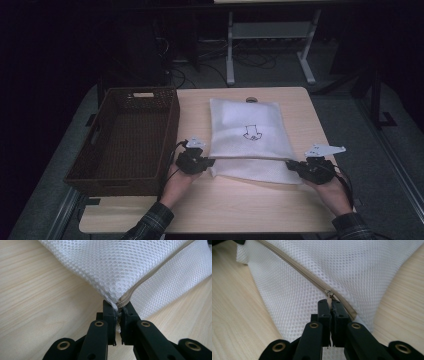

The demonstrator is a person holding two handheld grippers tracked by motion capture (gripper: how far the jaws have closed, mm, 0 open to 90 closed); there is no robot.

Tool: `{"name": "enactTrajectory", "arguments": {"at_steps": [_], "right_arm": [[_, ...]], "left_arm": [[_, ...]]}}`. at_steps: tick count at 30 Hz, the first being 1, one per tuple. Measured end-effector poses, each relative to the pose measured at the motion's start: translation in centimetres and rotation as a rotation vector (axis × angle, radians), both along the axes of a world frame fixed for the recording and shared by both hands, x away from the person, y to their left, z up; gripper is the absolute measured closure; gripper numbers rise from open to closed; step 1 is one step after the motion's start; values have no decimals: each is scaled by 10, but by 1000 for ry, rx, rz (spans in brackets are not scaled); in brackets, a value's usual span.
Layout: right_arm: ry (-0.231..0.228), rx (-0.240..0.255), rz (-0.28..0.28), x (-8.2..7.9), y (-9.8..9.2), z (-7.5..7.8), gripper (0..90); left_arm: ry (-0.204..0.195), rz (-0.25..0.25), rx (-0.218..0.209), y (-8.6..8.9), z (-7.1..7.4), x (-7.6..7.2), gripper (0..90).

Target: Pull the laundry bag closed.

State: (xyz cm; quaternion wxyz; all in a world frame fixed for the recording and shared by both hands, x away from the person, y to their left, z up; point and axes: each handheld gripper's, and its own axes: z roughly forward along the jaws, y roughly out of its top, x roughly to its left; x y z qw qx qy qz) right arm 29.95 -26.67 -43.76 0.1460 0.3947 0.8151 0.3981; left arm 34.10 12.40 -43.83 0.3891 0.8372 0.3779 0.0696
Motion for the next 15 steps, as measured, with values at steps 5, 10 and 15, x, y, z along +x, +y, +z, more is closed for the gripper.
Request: {"name": "enactTrajectory", "arguments": {"at_steps": [5, 10, 15], "right_arm": [[3, 3, -23, -1, -9, 0, 866], [1, 0, -40, -2, -16, -1, 866], [0, -2, -49, -2, -19, -1, 866]], "left_arm": [[0, 4, -2, 1, 0, 0, 843], [0, 3, -2, 1, 0, 0, 843], [-1, 2, 2, 1, 0, 0, 843]]}}
